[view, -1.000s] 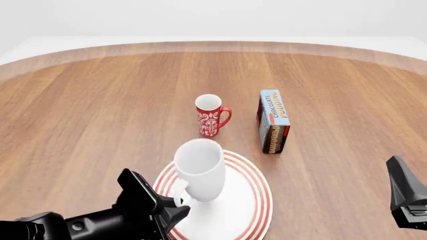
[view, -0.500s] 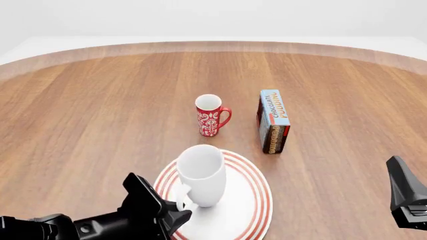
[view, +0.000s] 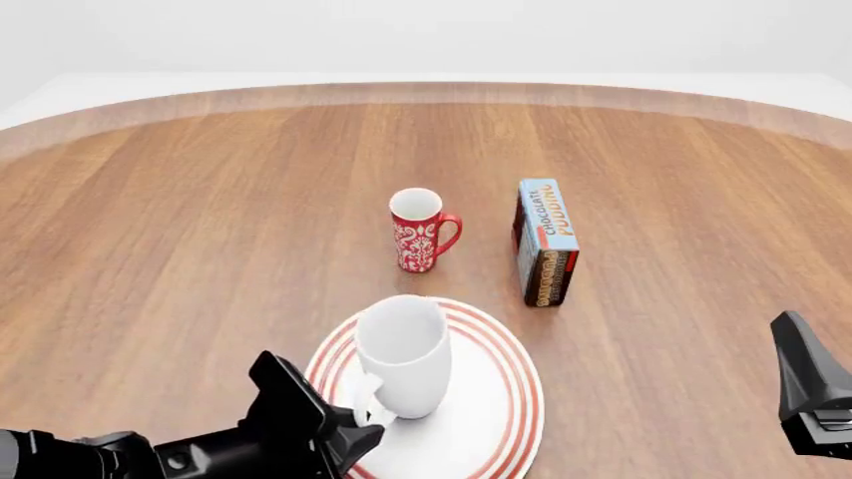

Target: Pick up the white mug and put it on the plate, and put the chocolate pudding to the right of the plate.

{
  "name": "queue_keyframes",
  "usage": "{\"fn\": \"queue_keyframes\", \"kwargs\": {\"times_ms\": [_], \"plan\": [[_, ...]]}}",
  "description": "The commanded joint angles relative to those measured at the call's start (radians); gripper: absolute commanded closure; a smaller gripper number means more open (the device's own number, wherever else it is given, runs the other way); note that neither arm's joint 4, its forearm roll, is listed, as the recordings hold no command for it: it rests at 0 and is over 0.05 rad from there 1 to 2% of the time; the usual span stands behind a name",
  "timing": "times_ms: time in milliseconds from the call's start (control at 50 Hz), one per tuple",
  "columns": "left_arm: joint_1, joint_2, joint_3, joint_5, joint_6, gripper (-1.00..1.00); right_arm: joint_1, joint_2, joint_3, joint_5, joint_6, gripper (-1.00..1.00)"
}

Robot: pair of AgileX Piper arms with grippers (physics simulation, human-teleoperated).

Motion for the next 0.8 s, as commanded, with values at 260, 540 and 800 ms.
{"fn": "queue_keyframes", "kwargs": {"times_ms": [260,540,800], "plan": [[0.011,0.026,0.006,-0.015,-0.001,-1.0,0.0,0.0,0.0,0.0,0.0,-1.0],[0.02,0.001,0.006,0.007,0.008,-1.0,0.0,0.0,0.0,0.0,0.0,-1.0],[0.021,-0.112,-0.009,0.108,0.031,-1.0,0.0,0.0,0.0,0.0,0.0,-1.0]]}}
